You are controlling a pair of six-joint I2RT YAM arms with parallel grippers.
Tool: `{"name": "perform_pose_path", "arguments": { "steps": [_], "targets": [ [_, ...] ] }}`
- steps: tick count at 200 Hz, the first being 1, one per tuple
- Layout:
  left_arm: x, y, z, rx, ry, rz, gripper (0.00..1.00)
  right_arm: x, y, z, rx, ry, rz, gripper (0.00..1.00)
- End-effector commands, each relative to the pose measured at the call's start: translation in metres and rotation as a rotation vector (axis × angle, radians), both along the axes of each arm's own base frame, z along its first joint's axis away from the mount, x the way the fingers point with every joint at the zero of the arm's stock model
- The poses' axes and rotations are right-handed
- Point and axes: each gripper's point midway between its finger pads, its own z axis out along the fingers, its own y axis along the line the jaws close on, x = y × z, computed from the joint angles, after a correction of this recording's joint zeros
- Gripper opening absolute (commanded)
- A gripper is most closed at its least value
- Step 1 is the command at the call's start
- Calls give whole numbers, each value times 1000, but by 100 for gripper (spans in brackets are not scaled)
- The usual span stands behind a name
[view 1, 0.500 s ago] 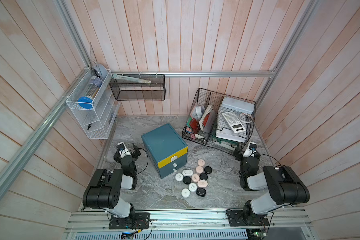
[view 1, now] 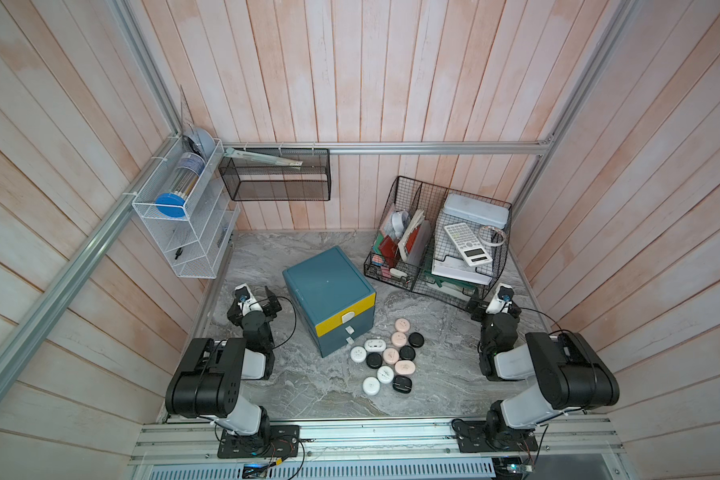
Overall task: Put the bluetooth earphones in the drawer according to color
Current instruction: Move the storage box to the center of the board.
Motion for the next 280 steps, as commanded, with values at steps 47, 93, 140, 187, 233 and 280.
{"name": "perform_pose_path", "arguments": {
  "steps": [47,93,140,187,233,280],
  "targets": [
    [-2,-1,5,18,-22,-5,100,2,14,5,-43,-19,52,98],
    [-51,3,42,16,-206,41,100,-28,12,30,-74,-134,-23,98],
    [-61,-4,72,-70,-227,16,100,-44,41,72,-197,-204,19,98],
    [-72,-21,126,-204,-275,-90,100,-49,73,119,-108,-236,151,98],
    [-88,-36,151,-474,-201,-150,100,-66,89,163,171,-256,299,98],
    [-99,-78,161,-554,-39,-363,100,-77,123,167,345,-111,507,98]
  ]
}}
